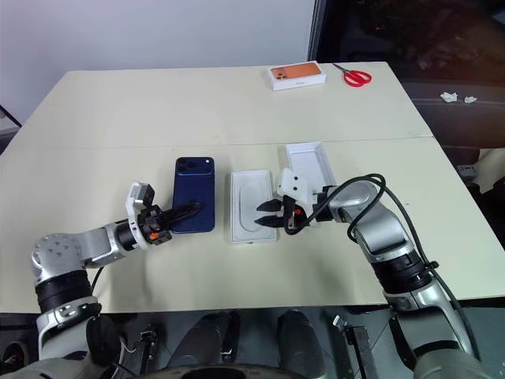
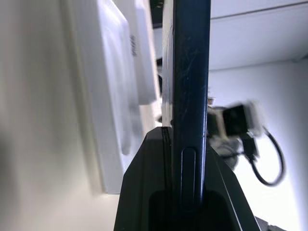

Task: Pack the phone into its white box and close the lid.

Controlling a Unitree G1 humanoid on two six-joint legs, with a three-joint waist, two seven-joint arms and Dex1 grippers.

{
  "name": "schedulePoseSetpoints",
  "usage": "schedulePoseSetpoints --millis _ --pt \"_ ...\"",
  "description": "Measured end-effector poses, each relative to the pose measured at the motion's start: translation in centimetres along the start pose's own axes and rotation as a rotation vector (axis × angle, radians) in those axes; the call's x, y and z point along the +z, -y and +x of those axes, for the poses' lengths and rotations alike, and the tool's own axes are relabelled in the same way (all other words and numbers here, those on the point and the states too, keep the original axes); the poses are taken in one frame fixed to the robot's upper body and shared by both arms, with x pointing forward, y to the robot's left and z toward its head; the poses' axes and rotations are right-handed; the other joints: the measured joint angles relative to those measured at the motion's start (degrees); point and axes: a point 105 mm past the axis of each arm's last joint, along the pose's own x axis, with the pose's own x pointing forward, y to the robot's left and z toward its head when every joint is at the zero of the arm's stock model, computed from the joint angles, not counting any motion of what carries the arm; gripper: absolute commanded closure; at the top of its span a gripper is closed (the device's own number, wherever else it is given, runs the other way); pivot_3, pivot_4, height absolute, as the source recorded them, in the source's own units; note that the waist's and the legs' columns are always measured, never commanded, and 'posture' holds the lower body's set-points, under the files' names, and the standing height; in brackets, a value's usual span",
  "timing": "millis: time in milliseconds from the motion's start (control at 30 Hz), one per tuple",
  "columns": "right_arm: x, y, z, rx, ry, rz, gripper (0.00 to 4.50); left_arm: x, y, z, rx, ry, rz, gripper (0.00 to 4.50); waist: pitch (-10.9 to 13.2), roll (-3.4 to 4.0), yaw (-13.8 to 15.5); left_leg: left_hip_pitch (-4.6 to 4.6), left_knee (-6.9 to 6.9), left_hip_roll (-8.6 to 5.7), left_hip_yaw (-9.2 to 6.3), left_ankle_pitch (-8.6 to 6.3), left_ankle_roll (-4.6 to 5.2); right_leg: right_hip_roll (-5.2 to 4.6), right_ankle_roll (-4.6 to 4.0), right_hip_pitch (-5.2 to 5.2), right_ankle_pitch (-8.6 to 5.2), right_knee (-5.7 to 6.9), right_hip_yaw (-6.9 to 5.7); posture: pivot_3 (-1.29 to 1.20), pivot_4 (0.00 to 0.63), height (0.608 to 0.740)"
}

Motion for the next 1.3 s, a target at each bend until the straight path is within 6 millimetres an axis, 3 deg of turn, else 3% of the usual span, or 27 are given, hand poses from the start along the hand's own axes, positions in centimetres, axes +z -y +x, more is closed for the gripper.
schedulePoseSetpoints --millis 200,500,633,1000,1300 --pt "-1.3 -1.9 1.2 0.073 -0.073 -0.073 1.66 1.8 0.8 -0.9 0.010 0.034 0.033 4.50 0.14 -0.20 0.22 -0.02 0.02 -0.08 -0.02 0.00 0.00 -0.09 0.00 0.03 0.00 -0.05 -0.04 0.00 0.150 0.740" --pt "-2.8 -1.3 2.6 0.055 -0.144 -0.121 1.66 1.9 0.8 -0.8 0.015 0.036 0.033 4.50 0.22 -0.33 0.15 -0.02 0.02 -0.07 -0.03 0.03 -0.04 -0.08 -0.01 0.02 0.00 -0.04 -0.05 0.00 0.150 0.740" --pt "-2.9 -1.0 2.5 0.050 -0.157 -0.131 2.97 1.8 0.6 -0.9 0.023 0.037 0.029 4.50 0.23 -0.34 0.17 -0.02 0.02 -0.07 -0.03 0.02 -0.04 -0.08 -0.01 0.03 0.00 -0.05 -0.05 0.00 0.150 0.740" --pt "-2.6 -1.0 2.8 0.064 -0.152 -0.139 2.97 1.7 0.4 -0.7 0.036 0.038 0.024 4.50 0.23 -0.35 0.11 -0.01 0.02 -0.07 -0.04 0.02 -0.04 -0.07 -0.01 0.03 0.01 -0.04 -0.05 0.00 0.150 0.740" --pt "-2.0 -0.8 4.3 0.073 -0.134 -0.160 2.97 1.9 0.5 -0.9 0.042 0.043 0.032 4.50 0.22 -0.36 -0.17 0.02 0.02 -0.02 -0.03 0.05 -0.07 -0.01 -0.01 0.03 0.01 0.00 -0.05 0.00 0.150 0.740"
